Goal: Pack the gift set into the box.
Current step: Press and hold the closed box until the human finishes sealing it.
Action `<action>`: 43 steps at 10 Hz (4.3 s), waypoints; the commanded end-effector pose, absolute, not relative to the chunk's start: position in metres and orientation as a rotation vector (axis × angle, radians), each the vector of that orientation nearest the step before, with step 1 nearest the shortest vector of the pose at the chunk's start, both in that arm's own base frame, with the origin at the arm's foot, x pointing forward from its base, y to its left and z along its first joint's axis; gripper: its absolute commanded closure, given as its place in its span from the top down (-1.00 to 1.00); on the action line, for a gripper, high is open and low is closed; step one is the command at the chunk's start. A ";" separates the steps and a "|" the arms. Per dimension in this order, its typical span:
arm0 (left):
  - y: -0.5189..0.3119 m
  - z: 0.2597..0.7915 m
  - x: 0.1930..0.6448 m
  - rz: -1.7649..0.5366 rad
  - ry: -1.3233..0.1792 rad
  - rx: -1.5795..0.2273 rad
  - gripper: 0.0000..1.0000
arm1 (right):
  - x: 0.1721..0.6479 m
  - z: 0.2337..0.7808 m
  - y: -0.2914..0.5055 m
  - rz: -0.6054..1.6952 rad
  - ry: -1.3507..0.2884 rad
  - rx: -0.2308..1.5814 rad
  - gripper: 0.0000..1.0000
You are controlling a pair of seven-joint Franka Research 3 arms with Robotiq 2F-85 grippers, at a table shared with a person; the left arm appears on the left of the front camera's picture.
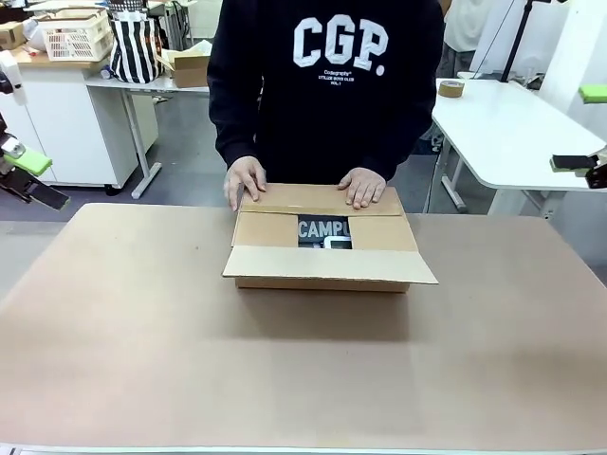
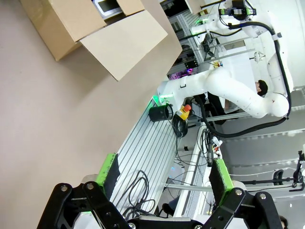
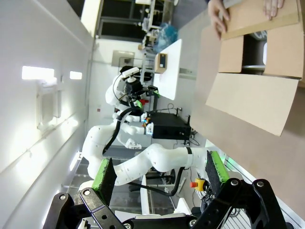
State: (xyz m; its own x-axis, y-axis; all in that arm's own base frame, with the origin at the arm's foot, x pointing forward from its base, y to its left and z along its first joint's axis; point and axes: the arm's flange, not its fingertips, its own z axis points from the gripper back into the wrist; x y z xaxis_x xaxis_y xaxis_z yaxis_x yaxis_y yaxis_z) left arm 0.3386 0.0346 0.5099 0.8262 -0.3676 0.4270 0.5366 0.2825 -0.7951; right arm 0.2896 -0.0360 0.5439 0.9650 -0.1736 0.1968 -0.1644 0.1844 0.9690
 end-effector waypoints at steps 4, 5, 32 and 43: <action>0.038 0.508 0.334 -0.629 -0.171 -1.132 1.00 | 0.290 0.548 -0.036 -0.012 -0.292 1.415 1.00; 0.038 0.508 0.334 -0.629 -0.171 -1.132 1.00 | 0.290 0.548 -0.036 -0.012 -0.292 1.415 1.00; 0.038 0.508 0.334 -0.629 -0.171 -1.132 1.00 | 0.290 0.548 -0.036 -0.012 -0.292 1.415 1.00; 0.038 0.508 0.334 -0.629 -0.171 -1.132 1.00 | 0.290 0.548 -0.036 -0.012 -0.292 1.415 1.00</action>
State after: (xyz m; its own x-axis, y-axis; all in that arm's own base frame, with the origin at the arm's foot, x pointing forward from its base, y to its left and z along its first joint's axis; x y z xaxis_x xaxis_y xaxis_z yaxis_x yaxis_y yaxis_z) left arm 0.3386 0.0346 0.5099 0.8262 -0.3676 0.4270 0.5366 0.2825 -0.7951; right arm 0.2895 -0.0360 0.5439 0.9650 -0.1734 0.1967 -0.1644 0.1842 0.9690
